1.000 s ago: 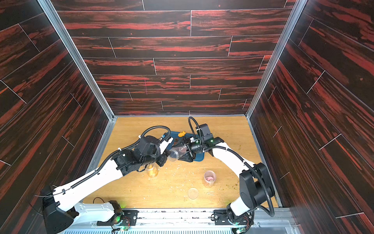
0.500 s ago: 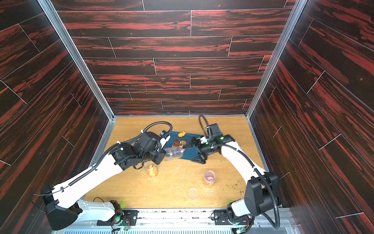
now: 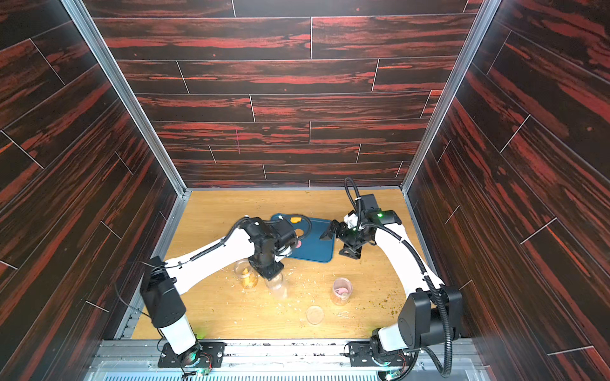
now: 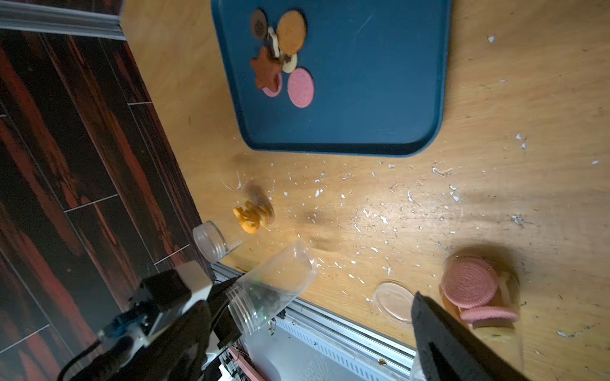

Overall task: Pour the cookies out of the jar
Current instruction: Adjust the jar at the center of the board.

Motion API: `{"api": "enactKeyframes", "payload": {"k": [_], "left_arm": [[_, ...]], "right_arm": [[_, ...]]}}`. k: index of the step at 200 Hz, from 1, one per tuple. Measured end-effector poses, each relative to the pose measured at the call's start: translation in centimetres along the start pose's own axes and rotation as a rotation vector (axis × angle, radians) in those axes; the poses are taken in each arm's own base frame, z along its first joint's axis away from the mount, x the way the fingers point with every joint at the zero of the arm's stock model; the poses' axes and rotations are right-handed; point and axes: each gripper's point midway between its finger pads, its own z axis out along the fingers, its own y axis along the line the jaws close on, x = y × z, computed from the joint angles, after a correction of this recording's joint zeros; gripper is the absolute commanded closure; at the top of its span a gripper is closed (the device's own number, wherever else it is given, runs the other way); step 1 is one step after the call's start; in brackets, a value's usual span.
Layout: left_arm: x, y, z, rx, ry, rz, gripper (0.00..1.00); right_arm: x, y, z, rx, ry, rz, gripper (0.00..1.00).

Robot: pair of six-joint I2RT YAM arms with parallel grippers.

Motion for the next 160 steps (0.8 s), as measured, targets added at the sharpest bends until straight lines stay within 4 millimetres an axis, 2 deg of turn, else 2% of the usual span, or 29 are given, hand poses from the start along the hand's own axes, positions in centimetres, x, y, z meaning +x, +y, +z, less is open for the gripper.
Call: {"api": "enactKeyframes", "payload": {"k": [29,101,160], "left_arm": [[0.1,-0.5,0.0,-0.003,0.013,-0.004,0.97],[-0.4,-0.5,1.1,-0.064,0.026,-0.024,0.94],[-1.6,-0.9,1.9,-0.094,-0.004,-0.026,0.92]], "right_arm": [[0.4,-0.6,0.5,0.006,0.016,0.008,0.01],[0.3,-0.3,0.5,-0.006,0.017,-0.008,0.01],[0.2,-0.3,0.5,-0.009,0.013,-0.017,0.01]]}}
